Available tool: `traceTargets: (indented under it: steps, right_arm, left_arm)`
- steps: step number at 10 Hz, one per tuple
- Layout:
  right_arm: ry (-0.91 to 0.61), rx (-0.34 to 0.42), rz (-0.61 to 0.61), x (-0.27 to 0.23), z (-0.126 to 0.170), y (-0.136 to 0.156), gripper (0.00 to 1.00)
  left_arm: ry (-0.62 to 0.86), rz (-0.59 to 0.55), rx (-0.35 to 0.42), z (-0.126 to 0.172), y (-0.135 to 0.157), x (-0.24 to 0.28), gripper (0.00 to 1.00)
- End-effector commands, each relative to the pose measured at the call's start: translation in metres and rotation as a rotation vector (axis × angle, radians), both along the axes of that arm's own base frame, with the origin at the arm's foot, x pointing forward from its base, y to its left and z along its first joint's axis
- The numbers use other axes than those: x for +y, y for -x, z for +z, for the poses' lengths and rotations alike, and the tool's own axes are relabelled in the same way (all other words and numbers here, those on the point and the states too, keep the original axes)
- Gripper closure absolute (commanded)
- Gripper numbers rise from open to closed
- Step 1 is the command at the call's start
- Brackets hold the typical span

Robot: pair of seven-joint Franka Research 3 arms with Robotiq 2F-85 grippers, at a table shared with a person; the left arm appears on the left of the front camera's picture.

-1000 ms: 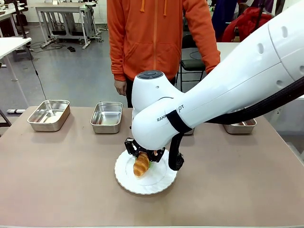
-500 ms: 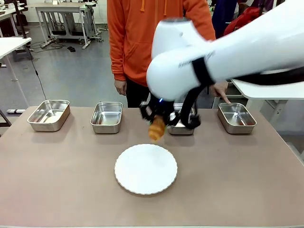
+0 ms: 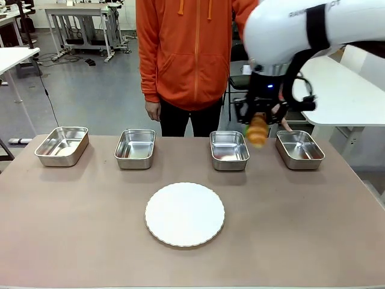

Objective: Place the bread in the container.
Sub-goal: Place the Butter Roll into the Airtight Container indicated by the human.

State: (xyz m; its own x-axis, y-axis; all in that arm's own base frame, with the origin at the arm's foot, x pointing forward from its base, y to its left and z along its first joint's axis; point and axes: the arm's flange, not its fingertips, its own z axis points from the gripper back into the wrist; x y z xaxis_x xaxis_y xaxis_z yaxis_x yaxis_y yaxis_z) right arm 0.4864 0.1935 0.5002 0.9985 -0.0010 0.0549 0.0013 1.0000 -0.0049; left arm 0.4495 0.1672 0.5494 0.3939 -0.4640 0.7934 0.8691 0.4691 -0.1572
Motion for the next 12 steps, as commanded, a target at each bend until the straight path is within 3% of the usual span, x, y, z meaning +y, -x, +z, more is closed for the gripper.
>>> traceTargets:
  steps: [1,2,3,4,8,10,12]
  right_arm:
    - [-0.009,-0.071,0.116,-0.031,-0.013,-0.007,0.51]
    - [0.002,-0.119,0.189,-0.043,-0.027,-0.011,0.51]
    - [-0.078,-0.109,0.157,-0.049,-0.037,-0.02,0.51]
    - [0.011,-0.049,0.117,-0.04,-0.011,-0.017,0.51]
    - [-0.001,-0.057,0.14,-0.044,-0.021,-0.018,0.51]
    - [-0.086,-0.106,0.146,-0.102,-0.006,-0.041,0.51]
    - [-0.122,-0.145,0.188,-0.139,-0.013,-0.054,0.51]
  left_arm:
    - [-0.003,0.008,0.0,0.002,0.001,-0.002,0.0]
    - [-0.003,0.008,0.0,0.002,0.001,-0.002,0.0]
    - [-0.003,0.008,0.0,0.002,0.001,-0.002,0.0]
    - [-0.003,0.008,0.0,0.002,0.001,-0.002,0.0]
    - [-0.003,0.008,0.0,0.002,0.001,-0.002,0.0]
    - [-0.003,0.008,0.0,0.002,0.001,-0.002,0.0]
    - [-0.003,0.008,0.0,0.002,0.001,-0.002,0.0]
